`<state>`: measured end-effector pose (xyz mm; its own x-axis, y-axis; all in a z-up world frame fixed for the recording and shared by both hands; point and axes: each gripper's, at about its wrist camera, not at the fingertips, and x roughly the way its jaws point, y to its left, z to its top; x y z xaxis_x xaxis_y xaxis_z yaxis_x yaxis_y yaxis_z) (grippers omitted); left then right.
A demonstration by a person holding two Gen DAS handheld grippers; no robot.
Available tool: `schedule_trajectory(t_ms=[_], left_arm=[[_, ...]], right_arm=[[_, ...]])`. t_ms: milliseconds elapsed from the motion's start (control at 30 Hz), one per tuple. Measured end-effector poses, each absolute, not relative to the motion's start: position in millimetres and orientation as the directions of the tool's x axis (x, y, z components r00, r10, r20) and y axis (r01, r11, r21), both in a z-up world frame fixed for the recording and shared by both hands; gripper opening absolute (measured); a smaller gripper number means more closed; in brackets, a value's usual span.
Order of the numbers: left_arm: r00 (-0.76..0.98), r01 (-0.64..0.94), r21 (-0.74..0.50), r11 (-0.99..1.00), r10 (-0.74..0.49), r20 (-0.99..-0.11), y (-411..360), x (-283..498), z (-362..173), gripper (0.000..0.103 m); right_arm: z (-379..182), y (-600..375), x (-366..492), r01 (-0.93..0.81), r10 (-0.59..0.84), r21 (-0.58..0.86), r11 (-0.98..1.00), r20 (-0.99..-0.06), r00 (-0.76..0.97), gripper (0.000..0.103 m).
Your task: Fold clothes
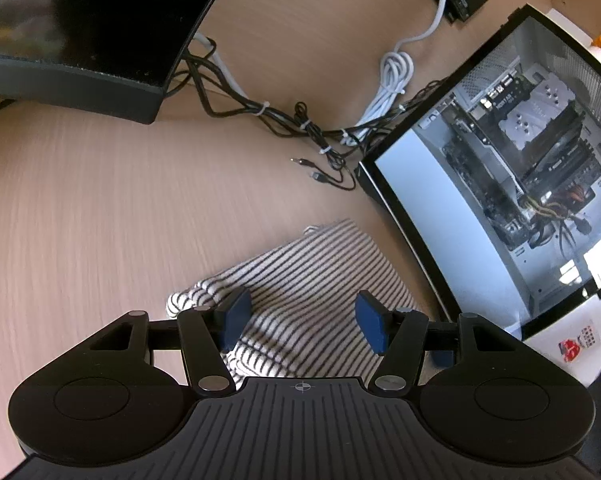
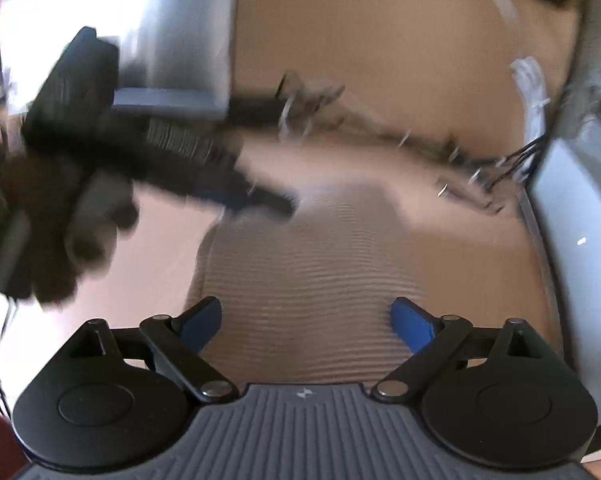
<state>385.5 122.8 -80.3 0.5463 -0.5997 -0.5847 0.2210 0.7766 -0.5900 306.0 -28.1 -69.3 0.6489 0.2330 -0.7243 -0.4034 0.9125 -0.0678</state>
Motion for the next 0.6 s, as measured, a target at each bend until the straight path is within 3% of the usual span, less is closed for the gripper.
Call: schedule_trajectory(t_ms=[167,333,400,433,600], left_arm=[[0.577,0.187,-0.566,0.803,-0.557,-0.598,118.1,359.9,-54.9,0.094],[0.52,0.146,-0.581,0.801,-0.562,-0.643,103.7,336.1,-63.3,0.09],[0.488,0.138,-0.559,0.817,-0.548,-0.679,96.9,335.4,-74.3,0.079],[0.475,0.136,-0.542,0.829,-0.534,-0.699,94.0,335.4,-79.3,0.067],[0.459,0.137,-0.545,0.827,-0.541,-0.705,100.3,336.0,-92.2,0.066]], right_arm=[[-74.0,-19.3,301.5,-0.394,0.204,-0.101,0.913,-0.723,0.659,0.103],[-78.7,-10.5,297.0,-0.384,0.175,-0.135,0.913,-0.722,0.67,0.103],[-80.6,-7.0,295.2,-0.38,0.164,-0.148,0.913,-0.721,0.674,0.103],[-81.5,-5.3,294.3,-0.378,0.158,-0.155,0.913,-0.72,0.676,0.103],[-63.8,-32.8,290.2,-0.394,0.213,-0.082,0.916,-0.732,0.648,0.103]])
